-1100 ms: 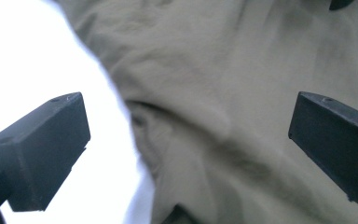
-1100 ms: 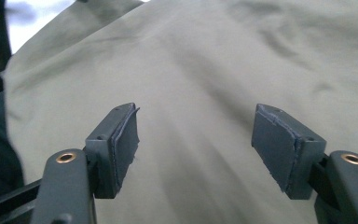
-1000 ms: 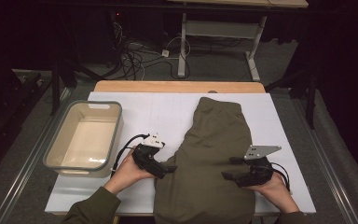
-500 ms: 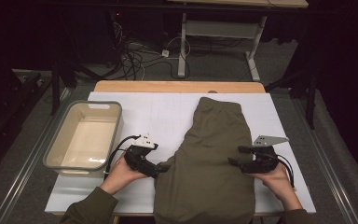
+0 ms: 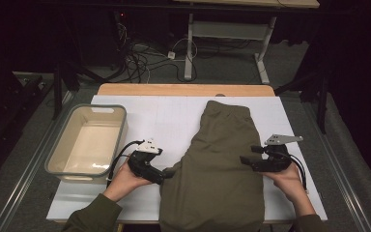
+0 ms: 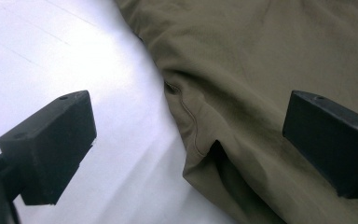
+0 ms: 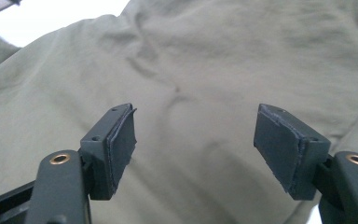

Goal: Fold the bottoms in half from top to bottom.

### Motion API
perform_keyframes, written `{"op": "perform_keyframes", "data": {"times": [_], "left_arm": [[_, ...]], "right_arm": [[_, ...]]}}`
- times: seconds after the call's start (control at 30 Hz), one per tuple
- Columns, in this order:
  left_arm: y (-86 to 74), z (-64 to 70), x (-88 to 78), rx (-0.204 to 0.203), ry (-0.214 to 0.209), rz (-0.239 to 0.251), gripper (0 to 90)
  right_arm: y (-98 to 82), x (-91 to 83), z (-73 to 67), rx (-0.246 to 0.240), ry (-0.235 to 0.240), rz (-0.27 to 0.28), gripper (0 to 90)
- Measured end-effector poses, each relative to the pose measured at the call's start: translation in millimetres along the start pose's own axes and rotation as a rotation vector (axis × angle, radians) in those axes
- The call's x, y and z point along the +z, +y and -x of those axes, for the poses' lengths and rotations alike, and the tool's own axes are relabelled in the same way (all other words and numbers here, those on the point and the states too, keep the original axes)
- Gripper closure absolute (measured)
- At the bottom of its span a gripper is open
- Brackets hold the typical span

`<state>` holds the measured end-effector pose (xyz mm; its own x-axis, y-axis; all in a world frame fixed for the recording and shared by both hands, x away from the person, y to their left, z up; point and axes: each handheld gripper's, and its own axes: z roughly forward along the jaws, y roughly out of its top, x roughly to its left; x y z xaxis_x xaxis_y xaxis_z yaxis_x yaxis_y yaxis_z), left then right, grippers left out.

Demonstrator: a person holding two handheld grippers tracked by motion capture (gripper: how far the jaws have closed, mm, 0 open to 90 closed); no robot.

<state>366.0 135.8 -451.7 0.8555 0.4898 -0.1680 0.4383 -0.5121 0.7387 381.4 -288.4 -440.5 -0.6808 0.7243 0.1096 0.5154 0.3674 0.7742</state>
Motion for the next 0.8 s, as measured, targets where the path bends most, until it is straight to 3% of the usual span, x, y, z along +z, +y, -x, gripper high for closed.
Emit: {"op": "perform_keyframes", "data": {"times": [0.37,0.6,0.8], "left_arm": [[-0.4,1.7,-0.6,0.008,0.014,0.000,2.7],[-0.6,1.4,0.8,0.009,0.014,-0.007,2.9],[-0.6,1.0,0.9,0.008,0.013,-0.004,3.1]], "right_arm": [[18.1,5.1,20.3,0.048,-0.057,0.024,30.5],[29.0,15.2,32.4,0.066,-0.102,0.024,30.9],[39.9,27.9,45.1,0.106,-0.112,0.010,31.6]]}}
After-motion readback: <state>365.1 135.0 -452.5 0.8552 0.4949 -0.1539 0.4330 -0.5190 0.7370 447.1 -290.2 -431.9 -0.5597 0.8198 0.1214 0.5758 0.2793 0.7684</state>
